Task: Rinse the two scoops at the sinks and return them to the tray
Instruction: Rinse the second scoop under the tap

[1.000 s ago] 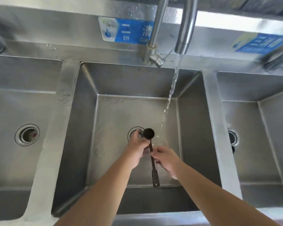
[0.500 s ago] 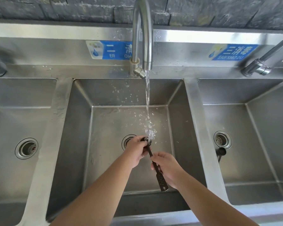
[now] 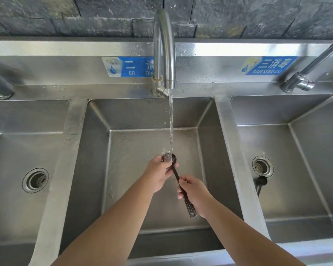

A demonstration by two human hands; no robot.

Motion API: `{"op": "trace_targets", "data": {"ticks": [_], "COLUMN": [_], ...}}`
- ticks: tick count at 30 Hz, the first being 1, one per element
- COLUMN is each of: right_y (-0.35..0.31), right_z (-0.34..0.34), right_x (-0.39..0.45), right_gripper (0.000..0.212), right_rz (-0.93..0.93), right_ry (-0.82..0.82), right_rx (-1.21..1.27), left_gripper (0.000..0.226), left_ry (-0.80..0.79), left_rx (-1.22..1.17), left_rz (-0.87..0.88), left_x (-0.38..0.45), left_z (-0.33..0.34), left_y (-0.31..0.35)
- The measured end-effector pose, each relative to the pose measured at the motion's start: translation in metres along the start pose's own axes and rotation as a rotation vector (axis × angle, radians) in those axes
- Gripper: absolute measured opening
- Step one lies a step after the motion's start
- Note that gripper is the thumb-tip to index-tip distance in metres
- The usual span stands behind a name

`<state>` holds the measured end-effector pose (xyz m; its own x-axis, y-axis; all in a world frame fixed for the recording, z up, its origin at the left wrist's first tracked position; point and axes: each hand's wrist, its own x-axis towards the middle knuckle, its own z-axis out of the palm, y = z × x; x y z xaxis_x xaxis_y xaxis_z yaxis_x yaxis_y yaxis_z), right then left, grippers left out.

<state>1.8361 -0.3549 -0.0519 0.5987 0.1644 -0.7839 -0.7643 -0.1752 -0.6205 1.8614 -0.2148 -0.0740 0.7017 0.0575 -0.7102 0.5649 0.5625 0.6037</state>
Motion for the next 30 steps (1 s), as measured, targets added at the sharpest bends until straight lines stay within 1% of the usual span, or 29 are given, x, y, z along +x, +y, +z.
{"op": "trace_targets", "data": {"ticks": [5,9,11,14,16,20,23,26,30], "right_y": [-0.019,-0.036,-0.047,-0.060,-0.070,-0.093,-0.111,-0.130,-0.151], "right_z": [0.012,0.021,0.026,0.032,0.035,0.038,0.040,0.041,0.042], "right_x": [0.005,0.012,0.014,0.016,0.017,0.014,0.010,0.006,-0.002], "right_gripper": [0.022,0.017,0.017,0.016,0.017,0.020,0.017,0.018,0.017], "right_rz": [-0.068,-0.107,-0.132,-0.139,-0.149,-0.177,-0.190,-0.192,-0.254], "right_ry": [0.031,0.042,0.021,-0.058,-0.088,-0.159,-0.188,-0.200,-0.264], "right_rx": [0.034,0.069,0.098,0.265,0.344,0.455,0.443,0.447,0.454], "left_gripper": [0.009,0.012,0.016,0.015,0.014,0.018,0.019,0.021,0.021], "left_ry": [-0.054,-0.095,-0.105,-0.056,-0.056,-0.108,-0.124,-0.128,-0.167], "left_rx": [0.061,0.111,0.199,0.280,0.264,0.223,0.186,0.175,0.167], "left_rz": [0.059,0.138,0.179,0.207,0.223,0.247,0.273,0.299,0.347], "left_x": [-0.002,-0.007,-0.008,-0.010,-0.013,-0.020,-0.025,-0.032,-0.041], "left_z": [-0.008,-0.008,-0.005,0.003,0.008,0.012,0.017,0.024,0.032], "left_y": [0.018,0.037,0.040,0.043,0.050,0.071,0.089,0.107,0.127]}}
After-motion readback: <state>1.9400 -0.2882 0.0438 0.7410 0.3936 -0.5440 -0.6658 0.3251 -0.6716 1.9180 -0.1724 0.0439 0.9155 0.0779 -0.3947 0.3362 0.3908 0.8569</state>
